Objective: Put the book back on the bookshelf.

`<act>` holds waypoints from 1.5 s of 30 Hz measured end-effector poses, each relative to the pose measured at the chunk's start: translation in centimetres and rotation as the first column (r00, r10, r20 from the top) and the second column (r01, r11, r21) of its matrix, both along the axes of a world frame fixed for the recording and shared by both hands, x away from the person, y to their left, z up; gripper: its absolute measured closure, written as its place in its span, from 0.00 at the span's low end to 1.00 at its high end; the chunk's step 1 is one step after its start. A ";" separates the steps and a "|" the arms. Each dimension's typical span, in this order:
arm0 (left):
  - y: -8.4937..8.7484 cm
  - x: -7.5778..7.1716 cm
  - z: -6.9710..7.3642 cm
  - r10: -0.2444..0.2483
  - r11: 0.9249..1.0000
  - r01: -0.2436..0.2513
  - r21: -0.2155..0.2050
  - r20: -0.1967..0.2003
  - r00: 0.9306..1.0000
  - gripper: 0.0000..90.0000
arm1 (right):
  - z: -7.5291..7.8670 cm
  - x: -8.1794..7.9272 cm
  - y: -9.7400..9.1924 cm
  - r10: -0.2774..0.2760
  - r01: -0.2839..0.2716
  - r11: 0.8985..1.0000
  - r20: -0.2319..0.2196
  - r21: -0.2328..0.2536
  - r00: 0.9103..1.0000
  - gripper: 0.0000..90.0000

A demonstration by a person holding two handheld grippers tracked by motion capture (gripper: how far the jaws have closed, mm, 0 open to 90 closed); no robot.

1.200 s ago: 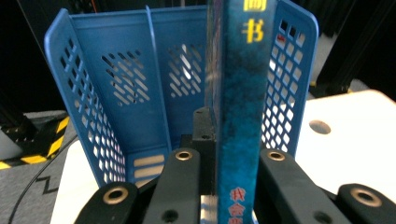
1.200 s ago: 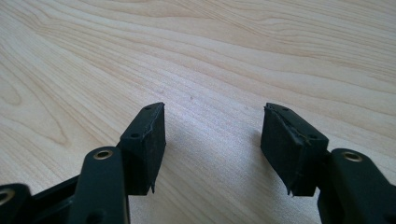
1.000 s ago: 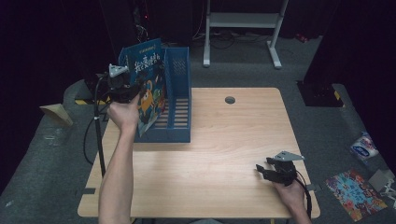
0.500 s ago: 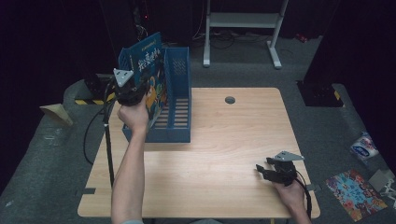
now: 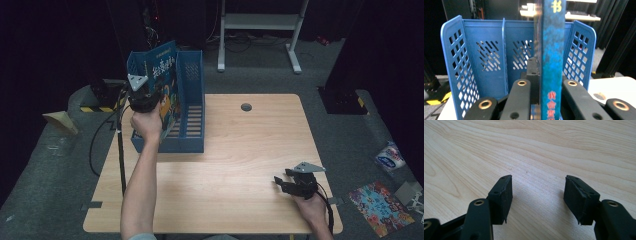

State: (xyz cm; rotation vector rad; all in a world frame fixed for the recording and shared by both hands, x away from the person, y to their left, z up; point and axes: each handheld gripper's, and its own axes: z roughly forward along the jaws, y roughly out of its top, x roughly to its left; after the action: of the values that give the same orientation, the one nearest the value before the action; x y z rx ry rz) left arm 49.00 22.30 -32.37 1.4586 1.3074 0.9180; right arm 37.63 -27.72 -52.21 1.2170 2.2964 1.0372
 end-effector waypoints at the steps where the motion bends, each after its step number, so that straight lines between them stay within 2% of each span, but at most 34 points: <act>1: 0.1 0.1 0.2 -0.003 1.000 0.003 0.008 -0.013 1.000 0.91 | 0.0 0.0 0.0 0.001 -0.001 1.000 0.000 -0.001 1.000 0.45; 4: 0.2 0.3 1.0 -0.009 1.000 0.010 0.012 -0.056 0.998 0.89 | 0.0 0.0 0.0 0.000 0.000 1.000 0.000 -0.001 1.000 0.45; 8: 0.3 0.4 3.1 -0.028 0.999 0.031 0.026 -0.101 0.994 0.88 | 0.0 0.0 0.0 0.004 -0.004 1.000 0.003 -0.005 1.000 0.45; 11: 0.1 1.0 4.2 -0.048 0.996 0.061 0.061 -0.187 0.981 0.87 | 0.0 0.0 0.0 0.004 -0.004 1.000 0.007 -0.011 1.000 0.45; 14: 0.1 1.2 4.6 -0.053 0.995 0.070 0.071 -0.223 0.973 0.88 | 0.0 0.0 0.0 0.005 -0.005 1.000 0.007 -0.012 1.000 0.45; 16: 0.4 1.4 4.6 -0.059 0.996 0.072 0.047 -0.231 0.971 0.90 | 0.0 0.0 0.0 0.004 -0.004 1.000 0.005 -0.012 1.000 0.45; 19: 0.6 1.2 4.3 -0.049 0.998 0.058 0.037 -0.206 0.977 0.92 | 0.0 0.0 0.0 0.006 -0.006 1.000 0.007 -0.012 1.000 0.45; 22: 0.1 0.8 3.9 -0.028 0.994 0.044 0.097 -0.155 0.987 0.92 | 0.0 -0.1 0.0 0.001 -0.001 1.000 0.002 -0.007 1.000 0.45; 24: -0.2 0.6 3.7 -0.024 0.993 0.038 0.113 -0.130 0.991 0.92 | 0.0 0.0 0.0 0.000 0.000 1.000 0.003 -0.005 1.000 0.45; 27: 0.1 0.2 3.3 -0.026 0.997 0.033 0.075 -0.086 0.996 0.92 | 0.0 -0.1 0.0 -0.001 0.001 1.000 0.002 -0.008 1.000 0.44; 30: 0.7 -0.2 2.7 -0.025 1.000 0.025 -0.006 -0.027 0.999 0.92 | 0.0 -0.1 0.0 -0.002 0.002 1.000 0.003 -0.011 1.000 0.44; 33: 0.9 -0.4 2.2 -0.009 0.999 0.010 -0.034 0.019 1.000 0.92 | 0.0 -0.1 0.0 -0.001 0.001 1.000 0.001 -0.006 1.000 0.44; 39: 0.1 -0.4 1.4 0.011 1.000 -0.011 -0.004 0.073 0.997 0.92 | 0.0 -0.1 -0.1 -0.004 0.004 1.000 -0.003 0.001 1.000 0.43; 45: -0.5 0.2 0.7 0.016 0.999 -0.011 -0.045 0.114 0.993 0.92 | 0.0 -0.1 -0.1 -0.004 0.004 1.000 -0.005 0.002 1.000 0.43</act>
State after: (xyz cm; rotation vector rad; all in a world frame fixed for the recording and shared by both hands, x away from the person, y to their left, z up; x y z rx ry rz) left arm 49.17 21.78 -31.67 1.3447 1.2465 0.9614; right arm 37.52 -27.79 -52.19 1.2262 2.2964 1.0359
